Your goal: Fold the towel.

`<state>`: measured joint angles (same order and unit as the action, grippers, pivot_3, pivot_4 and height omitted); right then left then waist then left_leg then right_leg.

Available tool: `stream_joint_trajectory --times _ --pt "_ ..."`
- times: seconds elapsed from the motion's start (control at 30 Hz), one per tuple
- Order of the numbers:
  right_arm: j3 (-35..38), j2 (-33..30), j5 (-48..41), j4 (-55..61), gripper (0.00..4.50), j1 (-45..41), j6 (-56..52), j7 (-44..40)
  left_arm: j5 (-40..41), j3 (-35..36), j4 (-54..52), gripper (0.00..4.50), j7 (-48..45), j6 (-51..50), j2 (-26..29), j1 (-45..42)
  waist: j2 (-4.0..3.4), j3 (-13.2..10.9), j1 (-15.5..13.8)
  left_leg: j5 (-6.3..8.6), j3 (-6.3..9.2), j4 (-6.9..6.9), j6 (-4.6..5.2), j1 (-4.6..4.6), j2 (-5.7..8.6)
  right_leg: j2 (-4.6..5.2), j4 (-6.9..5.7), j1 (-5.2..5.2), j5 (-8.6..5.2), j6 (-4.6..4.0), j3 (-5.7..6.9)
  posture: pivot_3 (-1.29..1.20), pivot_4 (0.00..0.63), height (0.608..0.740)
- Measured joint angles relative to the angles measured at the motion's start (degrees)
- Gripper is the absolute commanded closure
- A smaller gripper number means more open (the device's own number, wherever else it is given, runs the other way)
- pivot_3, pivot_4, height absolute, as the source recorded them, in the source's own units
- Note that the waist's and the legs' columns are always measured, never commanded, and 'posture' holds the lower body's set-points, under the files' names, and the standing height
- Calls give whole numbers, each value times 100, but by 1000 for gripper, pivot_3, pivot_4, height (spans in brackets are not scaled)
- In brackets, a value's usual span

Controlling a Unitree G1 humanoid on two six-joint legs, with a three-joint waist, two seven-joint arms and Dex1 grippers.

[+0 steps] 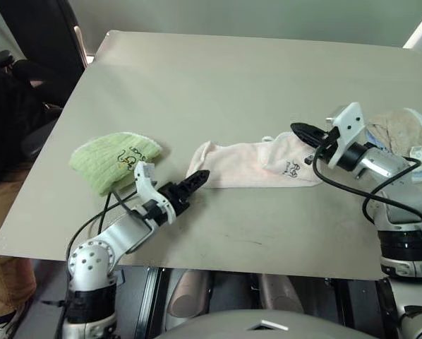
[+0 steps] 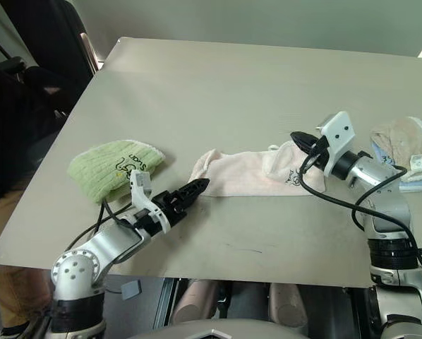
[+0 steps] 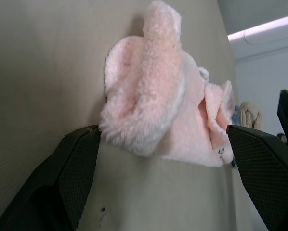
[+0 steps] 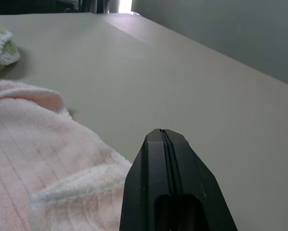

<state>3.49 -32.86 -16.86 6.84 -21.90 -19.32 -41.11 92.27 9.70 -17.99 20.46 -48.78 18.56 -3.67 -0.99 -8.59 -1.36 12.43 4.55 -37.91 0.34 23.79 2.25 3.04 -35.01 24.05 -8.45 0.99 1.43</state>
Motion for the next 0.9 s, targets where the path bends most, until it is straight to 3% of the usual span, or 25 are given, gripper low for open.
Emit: stream_joint_trajectory --times 0.07,0.17,0.5,0.7,0.9 --pt "38 -11 -40 119 4500 128 -67 2 -25 -54 203 178 36 -2 -87 -216 -1 0 -27 -2 0 -1 6 -1 1 1 1 -8 -2 3 0 0 150 739" --pt "53 -14 -90 324 4500 268 -184 8 -166 -147 484 891 43 -15 -118 -475 -3 -2 -36 -7 -1 -2 8 -2 1 2 2 -17 -2 2 -1 0 150 739" --pt "216 -66 -117 717 4500 468 -380 75 -462 -207 790 4450 -179 -115 -189 -659 -2 -2 -33 -16 -2 2 -28 8 0 -1 7 -10 -26 24 1 0 150 739" --pt "257 -88 -119 720 4500 522 -423 75 -635 -175 759 4483 -442 -116 -117 -730 0 -4 -34 -10 -2 2 -34 20 0 -1 7 0 -36 30 1 0 150 739" --pt "523 -208 -108 665 4500 846 -424 77 -1091 -148 130 4483 -1007 -117 549 -1238 11 -10 -41 -9 -1 0 -34 24 2 -2 10 2 -37 29 0 0 150 739"
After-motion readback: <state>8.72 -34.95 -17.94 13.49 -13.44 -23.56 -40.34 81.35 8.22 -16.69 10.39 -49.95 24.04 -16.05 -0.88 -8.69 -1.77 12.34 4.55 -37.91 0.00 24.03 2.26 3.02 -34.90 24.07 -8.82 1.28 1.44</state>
